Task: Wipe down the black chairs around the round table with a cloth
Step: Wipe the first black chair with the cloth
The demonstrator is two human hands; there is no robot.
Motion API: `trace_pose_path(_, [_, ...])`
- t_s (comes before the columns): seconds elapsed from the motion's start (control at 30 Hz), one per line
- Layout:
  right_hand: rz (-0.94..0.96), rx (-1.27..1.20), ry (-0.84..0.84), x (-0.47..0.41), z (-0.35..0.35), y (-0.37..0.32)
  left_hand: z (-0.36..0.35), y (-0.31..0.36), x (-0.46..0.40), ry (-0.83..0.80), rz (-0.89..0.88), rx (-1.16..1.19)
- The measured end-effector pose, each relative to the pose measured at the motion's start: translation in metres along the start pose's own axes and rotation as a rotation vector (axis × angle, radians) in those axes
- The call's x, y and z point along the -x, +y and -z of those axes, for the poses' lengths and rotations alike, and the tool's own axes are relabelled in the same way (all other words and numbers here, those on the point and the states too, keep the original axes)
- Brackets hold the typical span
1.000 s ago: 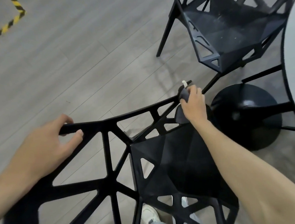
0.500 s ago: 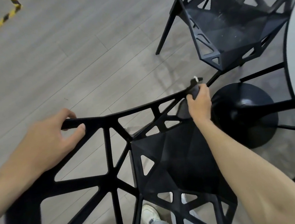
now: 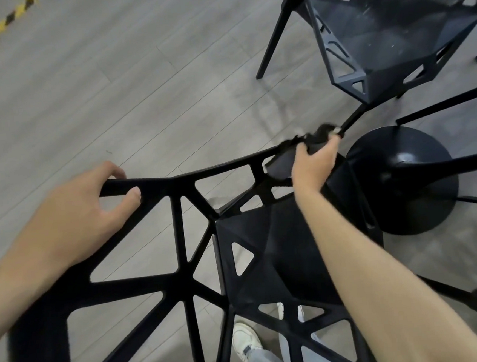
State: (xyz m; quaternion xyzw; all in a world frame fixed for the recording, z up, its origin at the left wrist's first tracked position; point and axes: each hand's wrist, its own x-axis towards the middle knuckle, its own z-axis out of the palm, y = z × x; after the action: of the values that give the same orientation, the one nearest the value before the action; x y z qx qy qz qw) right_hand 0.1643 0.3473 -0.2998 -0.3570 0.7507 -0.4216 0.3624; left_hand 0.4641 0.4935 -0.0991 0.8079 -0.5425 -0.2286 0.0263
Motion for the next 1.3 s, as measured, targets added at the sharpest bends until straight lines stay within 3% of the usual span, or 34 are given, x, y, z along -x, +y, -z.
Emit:
trace_pose_path(0.2, [-0.026,0.172,-0.066,0.023,-0.025,0.000,0.000,0.004,0.000,-0.005,0.002,0.030])
trace_pose_path(0.47, [-0.040,0.369,-0.309,0.031,-0.011,0.013,0.000,0.003,-0.001,-0.013,0.015,0.009])
trace_pose_path(0.63, [-0.093,0.370,-0.220,0.056,-0.027,0.007,0.000,0.005,0.000,-0.009,0.028,0.010])
trace_pose_path(0.83, [-0.083,0.293,-0.107,0.076,-0.011,0.001,0.001,0.004,-0.001,-0.013,0.014,0.017])
trace_pose_path(0.97, [0.030,0.270,-0.207,0.095,0.001,0.007,0.002,0.004,0.000,-0.011,0.001,0.024])
trace_pose_path(1.13, [-0.297,0.150,-0.218,0.083,-0.029,0.012,0.003,0.005,0.001,-0.009,-0.007,0.027])
trace_pose_path(1.23, [-0.316,-0.021,-0.165,0.089,-0.042,0.003,0.002,0.003,0.001,-0.004,-0.005,0.038])
trace_pose_path(1.3, [-0.228,-0.120,-0.199,0.094,-0.046,-0.007,0.000,0.002,0.000,0.001,-0.012,0.036])
